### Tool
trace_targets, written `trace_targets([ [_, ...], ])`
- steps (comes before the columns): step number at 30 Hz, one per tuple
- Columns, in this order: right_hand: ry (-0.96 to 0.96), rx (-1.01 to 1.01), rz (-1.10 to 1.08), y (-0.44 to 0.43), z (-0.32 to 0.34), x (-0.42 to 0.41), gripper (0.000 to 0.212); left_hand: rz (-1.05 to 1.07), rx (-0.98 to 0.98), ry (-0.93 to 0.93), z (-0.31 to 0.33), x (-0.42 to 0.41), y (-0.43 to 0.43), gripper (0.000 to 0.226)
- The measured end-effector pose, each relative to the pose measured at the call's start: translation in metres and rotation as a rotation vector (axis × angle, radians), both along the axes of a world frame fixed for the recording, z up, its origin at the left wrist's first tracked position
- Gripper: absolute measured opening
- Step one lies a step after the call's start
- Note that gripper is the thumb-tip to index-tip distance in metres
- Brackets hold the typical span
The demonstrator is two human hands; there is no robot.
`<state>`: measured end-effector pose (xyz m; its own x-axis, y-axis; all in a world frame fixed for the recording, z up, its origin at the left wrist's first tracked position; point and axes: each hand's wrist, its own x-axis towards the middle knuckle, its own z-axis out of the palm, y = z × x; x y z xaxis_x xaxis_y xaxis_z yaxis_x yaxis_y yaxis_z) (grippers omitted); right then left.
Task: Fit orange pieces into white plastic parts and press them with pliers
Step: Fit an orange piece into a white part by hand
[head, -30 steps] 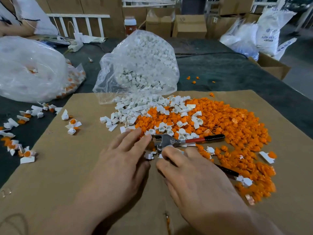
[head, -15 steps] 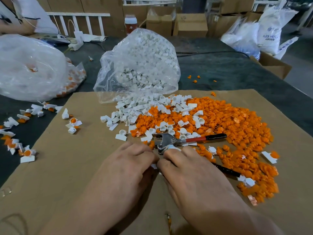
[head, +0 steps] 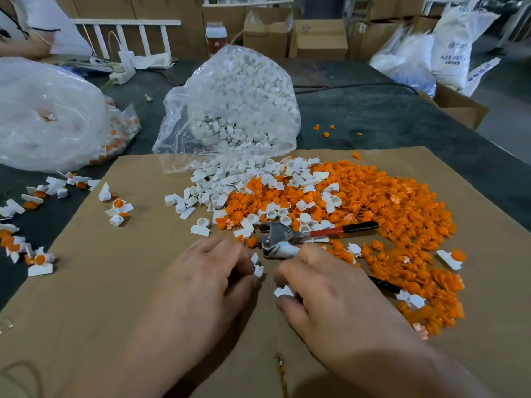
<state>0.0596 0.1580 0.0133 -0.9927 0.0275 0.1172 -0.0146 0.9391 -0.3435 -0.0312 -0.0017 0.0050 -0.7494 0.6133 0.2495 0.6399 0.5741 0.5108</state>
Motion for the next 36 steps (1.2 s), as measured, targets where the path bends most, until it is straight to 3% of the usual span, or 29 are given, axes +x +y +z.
trace_targets([
  [5, 0.071, -0.201, -0.042, 0.004, 0.002, -0.001, 0.011, 0.067, 0.112, -0.124, 0.001, 0.000, -0.001, 0.027],
  [9, 0.159, -0.327, -0.052, 0.005, 0.005, -0.001, 0.014, 0.018, 0.102, -0.099, 0.004, 0.000, -0.002, 0.025],
  [18, 0.188, -0.314, -0.093, 0.009, 0.003, 0.000, 0.016, 0.007, 0.053, -0.086, 0.001, -0.006, -0.010, 0.015],
  [21, 0.179, -0.280, -0.094, 0.008, 0.003, 0.000, 0.019, -0.065, -0.105, -0.025, -0.001, -0.003, -0.006, 0.041],
  [25, 0.203, -0.282, -0.114, 0.009, 0.002, -0.001, 0.019, -0.108, -0.135, 0.100, -0.001, 0.001, 0.002, 0.019],
  [28, 0.216, -0.293, -0.115, 0.009, 0.002, 0.000, 0.019, -0.095, -0.132, 0.107, -0.001, 0.001, 0.004, 0.016],
  [32, 0.241, -0.214, -0.082, 0.008, 0.005, 0.003, 0.017, -0.012, -0.113, 0.021, 0.000, 0.001, -0.003, 0.034],
  [36, 0.097, -0.008, 0.042, 0.003, 0.005, 0.002, 0.029, 0.067, -0.283, 0.026, 0.004, 0.002, -0.012, 0.050],
])
